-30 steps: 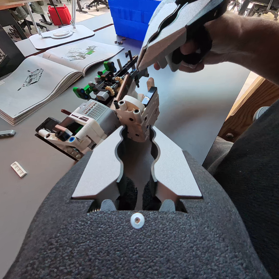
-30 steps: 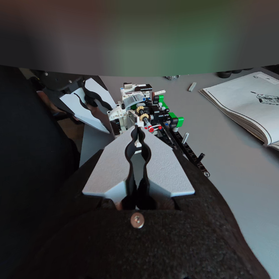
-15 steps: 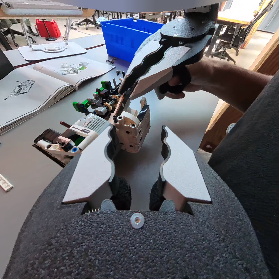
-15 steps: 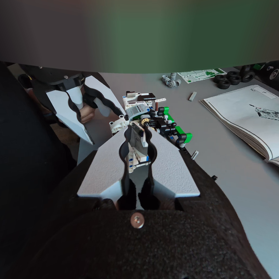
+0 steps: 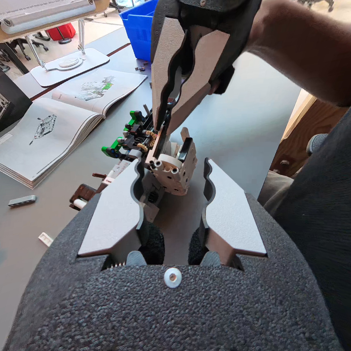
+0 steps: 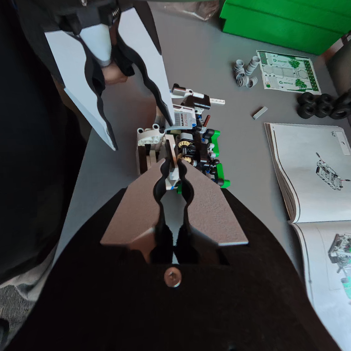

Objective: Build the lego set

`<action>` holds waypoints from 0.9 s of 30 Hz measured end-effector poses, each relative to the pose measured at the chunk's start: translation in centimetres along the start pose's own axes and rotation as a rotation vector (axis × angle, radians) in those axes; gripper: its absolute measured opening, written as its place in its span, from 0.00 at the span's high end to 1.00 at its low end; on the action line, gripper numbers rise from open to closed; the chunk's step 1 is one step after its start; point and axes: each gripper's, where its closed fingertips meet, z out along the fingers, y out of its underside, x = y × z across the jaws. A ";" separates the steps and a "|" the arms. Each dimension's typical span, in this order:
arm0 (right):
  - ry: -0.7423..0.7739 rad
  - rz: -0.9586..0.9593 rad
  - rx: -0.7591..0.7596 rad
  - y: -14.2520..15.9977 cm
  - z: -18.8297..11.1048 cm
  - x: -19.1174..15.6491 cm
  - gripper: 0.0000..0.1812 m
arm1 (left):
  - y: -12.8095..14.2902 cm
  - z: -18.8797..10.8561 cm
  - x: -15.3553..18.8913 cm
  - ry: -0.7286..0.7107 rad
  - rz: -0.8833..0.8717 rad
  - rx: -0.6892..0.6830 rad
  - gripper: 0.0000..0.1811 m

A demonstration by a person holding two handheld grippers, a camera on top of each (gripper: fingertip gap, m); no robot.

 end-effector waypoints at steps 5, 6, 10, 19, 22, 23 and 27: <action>-0.094 -0.043 -0.131 0.8 0.1 -0.3 0.96 | -0.4 0.4 -0.3 0.078 0.036 -0.088 0.65; -0.094 -0.058 -0.142 0.8 0.1 -0.2 0.96 | -0.3 0.5 -0.3 0.098 0.035 -0.110 0.66; -0.122 -0.077 -0.130 0.9 -0.1 -0.3 0.97 | 0.0 0.9 0.0 0.142 0.042 -0.159 0.66; -0.181 -0.054 0.032 0.6 -0.1 -0.6 0.98 | -0.1 1.3 -0.3 0.101 0.089 -0.139 0.71; -0.227 -0.006 0.085 0.6 -0.2 -0.5 0.98 | -0.1 1.6 -0.4 0.109 0.114 -0.152 0.75; -0.238 0.010 0.100 0.6 -0.2 -0.4 0.98 | 0.0 1.6 -0.5 0.115 0.118 -0.159 0.76; -0.297 0.082 0.140 0.4 -0.1 -0.3 0.98 | -0.1 1.6 -0.8 0.130 0.116 -0.167 0.78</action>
